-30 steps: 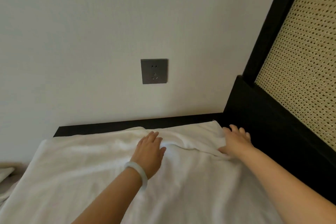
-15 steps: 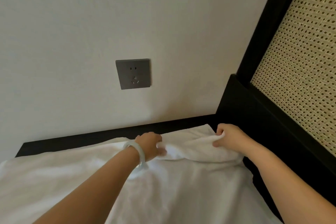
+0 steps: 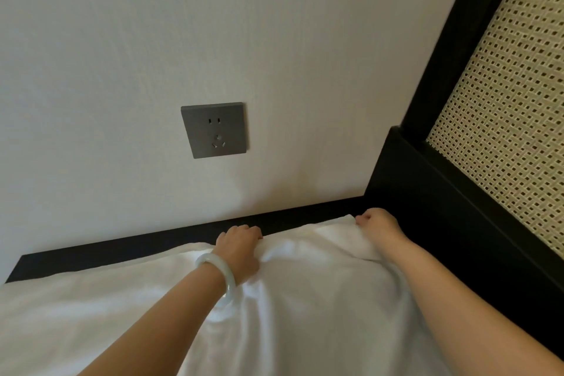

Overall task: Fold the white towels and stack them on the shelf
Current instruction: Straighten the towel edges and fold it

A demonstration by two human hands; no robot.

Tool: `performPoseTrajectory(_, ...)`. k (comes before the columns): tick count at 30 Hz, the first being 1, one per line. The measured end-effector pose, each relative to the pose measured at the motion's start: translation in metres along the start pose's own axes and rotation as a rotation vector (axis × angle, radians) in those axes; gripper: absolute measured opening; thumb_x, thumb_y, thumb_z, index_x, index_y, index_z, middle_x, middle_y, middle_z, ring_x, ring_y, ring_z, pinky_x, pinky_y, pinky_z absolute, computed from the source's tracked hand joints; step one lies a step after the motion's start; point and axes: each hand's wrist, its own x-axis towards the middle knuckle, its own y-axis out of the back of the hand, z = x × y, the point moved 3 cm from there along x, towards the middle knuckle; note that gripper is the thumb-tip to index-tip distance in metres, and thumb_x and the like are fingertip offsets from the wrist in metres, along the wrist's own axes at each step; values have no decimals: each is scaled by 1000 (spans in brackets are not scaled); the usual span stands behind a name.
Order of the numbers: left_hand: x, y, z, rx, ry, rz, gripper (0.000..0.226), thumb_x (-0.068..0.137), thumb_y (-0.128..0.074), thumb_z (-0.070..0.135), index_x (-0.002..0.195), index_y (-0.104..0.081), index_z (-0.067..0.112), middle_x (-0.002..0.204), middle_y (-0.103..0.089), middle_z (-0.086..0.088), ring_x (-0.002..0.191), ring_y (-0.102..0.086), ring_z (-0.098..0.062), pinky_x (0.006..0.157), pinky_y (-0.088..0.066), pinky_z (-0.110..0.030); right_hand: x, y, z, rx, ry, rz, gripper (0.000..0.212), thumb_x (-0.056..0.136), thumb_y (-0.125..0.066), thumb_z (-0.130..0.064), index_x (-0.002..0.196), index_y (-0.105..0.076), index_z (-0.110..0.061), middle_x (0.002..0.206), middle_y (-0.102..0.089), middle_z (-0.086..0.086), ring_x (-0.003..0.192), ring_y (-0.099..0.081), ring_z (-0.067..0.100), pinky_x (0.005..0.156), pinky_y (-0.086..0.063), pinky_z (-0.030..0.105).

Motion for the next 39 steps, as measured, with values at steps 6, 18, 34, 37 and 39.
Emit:
performPoseTrajectory(6, 0, 2, -5, -124, 6, -14, 24, 84, -59, 11, 96, -42, 24, 97, -55, 5, 89, -52, -18, 74, -37, -28, 13, -6, -11, -206, 5, -106, 18, 84, -77, -24, 92, -67, -12, 101, -65, 3, 101, -62, 22, 87, -51, 33)
performPoseTrajectory(18, 2, 11, -43, -245, 18, 8, 37, 85, -68, 18, 114, -47, 23, 108, -59, 5, 90, -59, -15, 82, -54, -31, 31, 9, -13, -81, 423, -86, 15, 96, -62, -18, 106, -63, -30, 106, -62, -8, 104, -59, 13, 83, -46, 22)
performPoseTrajectory(34, -16, 43, -81, -534, -199, -146, 15, 82, -74, 35, 88, -69, 23, 81, -68, -6, 72, -61, -19, 71, -49, -37, 18, -3, -51, -531, 484, -717, 44, 75, -79, -21, 105, -63, -49, 91, -66, -18, 86, -64, 3, 72, -46, 20)
performPoseTrajectory(37, -4, 38, -93, -296, -35, -13, 12, 83, -75, 35, 85, -64, 32, 84, -67, 6, 76, -63, -14, 70, -51, -29, 40, 1, -47, -502, 432, -464, 22, 75, -84, -22, 79, -64, -29, 85, -63, -8, 84, -62, 15, 63, -43, 25)
performPoseTrajectory(39, 2, 28, -101, -159, 86, -27, 18, 84, -72, 36, 82, -58, 26, 86, -62, 4, 76, -59, -15, 65, -46, -24, 51, 1, -38, -403, 345, -316, 28, 73, -86, -18, 76, -59, -19, 83, -61, -2, 77, -58, 15, 60, -41, 26)
